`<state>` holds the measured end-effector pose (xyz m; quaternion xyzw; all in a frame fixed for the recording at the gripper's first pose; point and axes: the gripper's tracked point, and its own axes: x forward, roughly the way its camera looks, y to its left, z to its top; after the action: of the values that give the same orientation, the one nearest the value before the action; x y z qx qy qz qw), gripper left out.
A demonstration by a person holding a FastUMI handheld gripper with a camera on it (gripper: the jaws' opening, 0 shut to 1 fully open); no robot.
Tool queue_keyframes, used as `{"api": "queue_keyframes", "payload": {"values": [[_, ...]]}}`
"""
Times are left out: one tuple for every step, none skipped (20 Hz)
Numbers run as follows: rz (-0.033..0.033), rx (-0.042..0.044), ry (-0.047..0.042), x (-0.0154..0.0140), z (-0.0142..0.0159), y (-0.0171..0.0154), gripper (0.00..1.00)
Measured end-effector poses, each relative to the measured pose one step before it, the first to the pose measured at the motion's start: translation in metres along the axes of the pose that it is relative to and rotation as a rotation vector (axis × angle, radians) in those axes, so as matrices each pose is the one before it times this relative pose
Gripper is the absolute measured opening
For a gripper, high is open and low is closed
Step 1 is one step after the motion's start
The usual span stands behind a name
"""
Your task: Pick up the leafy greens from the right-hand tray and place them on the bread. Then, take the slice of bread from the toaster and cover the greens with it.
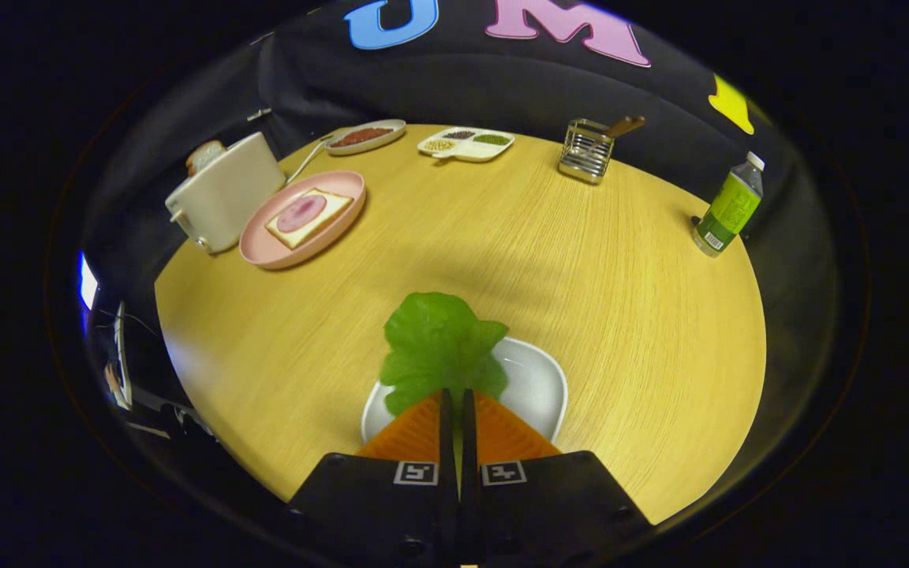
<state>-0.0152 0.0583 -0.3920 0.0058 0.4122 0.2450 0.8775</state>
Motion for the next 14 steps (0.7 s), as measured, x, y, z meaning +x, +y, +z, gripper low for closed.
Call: {"api": "queue_keyframes", "payload": {"values": [[-0.00199, -0.00557, -0.02562, -0.00801, 0.01199, 0.00343, 0.05], [0.00362, -0.00342, -0.02493, -0.0085, 0.01285, 0.00609, 0.05], [0.00964, -0.00006, -0.02547, -0.00676, 0.01391, 0.00863, 0.05], [0.01056, -0.00106, -0.02822, -0.00614, 0.01608, 0.01214, 0.05], [0.01053, -0.00372, -0.01798, -0.00357, 0.01182, 0.01005, 0.06], [0.01235, -0.00472, -0.01646, -0.00221, 0.01207, 0.01206, 0.05], [0.01544, -0.00865, -0.02517, -0.00104, 0.01564, 0.01443, 0.05], [0.01555, -0.00876, -0.0211, 0.00032, 0.0146, 0.01468, 0.05], [0.01706, -0.00947, -0.01723, 0.00315, 0.0125, 0.01476, 0.05], [0.01192, -0.01404, -0.01416, 0.00453, 0.01144, 0.01241, 0.06], [0.01022, -0.01631, -0.01009, 0.00621, 0.01088, 0.01118, 0.05], [0.01025, -0.01467, -0.00942, 0.00852, 0.01051, 0.0119, 0.05], [0.01404, -0.01015, -0.00063, 0.00911, 0.00728, 0.01039, 0.05], [0.01378, -0.0056, 0.00184, 0.00896, 0.0069, 0.00982, 0.05]]}}
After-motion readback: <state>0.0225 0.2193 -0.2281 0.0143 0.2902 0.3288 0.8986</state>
